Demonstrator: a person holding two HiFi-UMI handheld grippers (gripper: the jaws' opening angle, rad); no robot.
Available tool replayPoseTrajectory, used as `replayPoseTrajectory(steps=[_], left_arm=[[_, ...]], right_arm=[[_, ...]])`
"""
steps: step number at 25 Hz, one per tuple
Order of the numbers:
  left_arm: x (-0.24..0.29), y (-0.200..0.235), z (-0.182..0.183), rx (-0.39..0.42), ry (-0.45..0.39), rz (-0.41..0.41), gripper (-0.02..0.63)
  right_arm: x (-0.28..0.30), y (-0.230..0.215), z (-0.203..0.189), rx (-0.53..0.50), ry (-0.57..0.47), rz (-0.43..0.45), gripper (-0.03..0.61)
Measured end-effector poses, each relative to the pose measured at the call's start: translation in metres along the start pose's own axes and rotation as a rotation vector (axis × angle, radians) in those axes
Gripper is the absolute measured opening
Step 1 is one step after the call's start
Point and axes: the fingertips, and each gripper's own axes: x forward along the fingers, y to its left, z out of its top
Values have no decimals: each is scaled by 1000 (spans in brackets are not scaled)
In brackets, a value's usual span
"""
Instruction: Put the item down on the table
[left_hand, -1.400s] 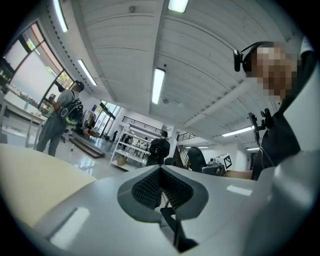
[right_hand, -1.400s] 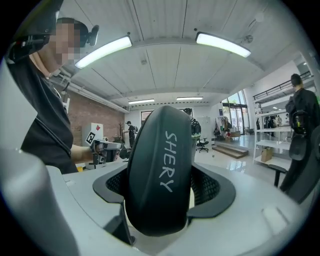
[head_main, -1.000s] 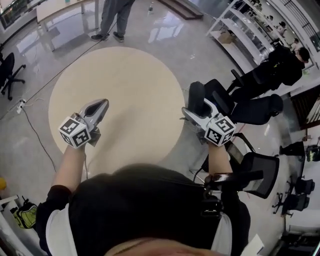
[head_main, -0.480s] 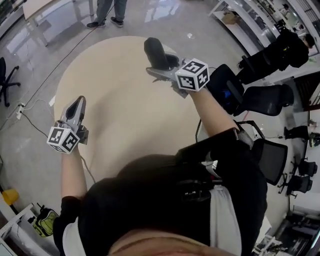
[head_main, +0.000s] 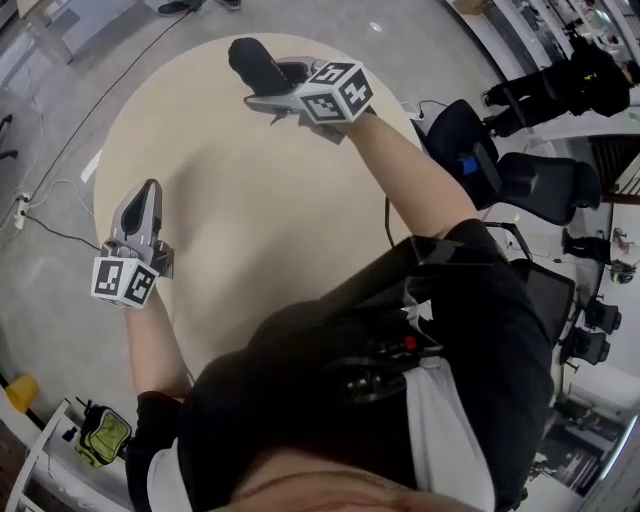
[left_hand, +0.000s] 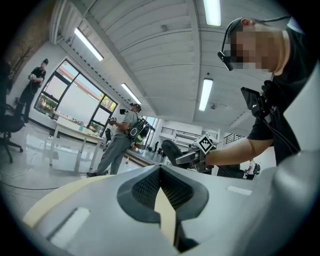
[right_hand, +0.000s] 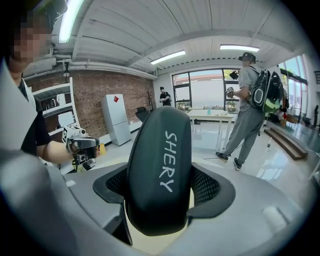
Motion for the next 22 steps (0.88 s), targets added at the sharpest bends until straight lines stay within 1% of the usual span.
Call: replayPoseTrajectory(steps=[3,8,11,13,18,22], left_arm=[[12,13,-8,8,-1,12,-6],[22,24,-16,11,-20,24,-6],[26,41,-18,17,-29,37,-6],[31,50,-19,24,-36,40,-6],[40,57,-26,40,-56,44,-6],[42,75,-37,35,-61,47,-6]], right_arm=[[36,-12,-1,-21,26,28,364],[79,-22,-5,-77,69,73,364],[108,-33,-3,-91,81,89,364],[124,-41,-4,-97,91,94,364],[152,-58,-12,-118,122,89,364],[191,-74,-19,-145,174,74,364]])
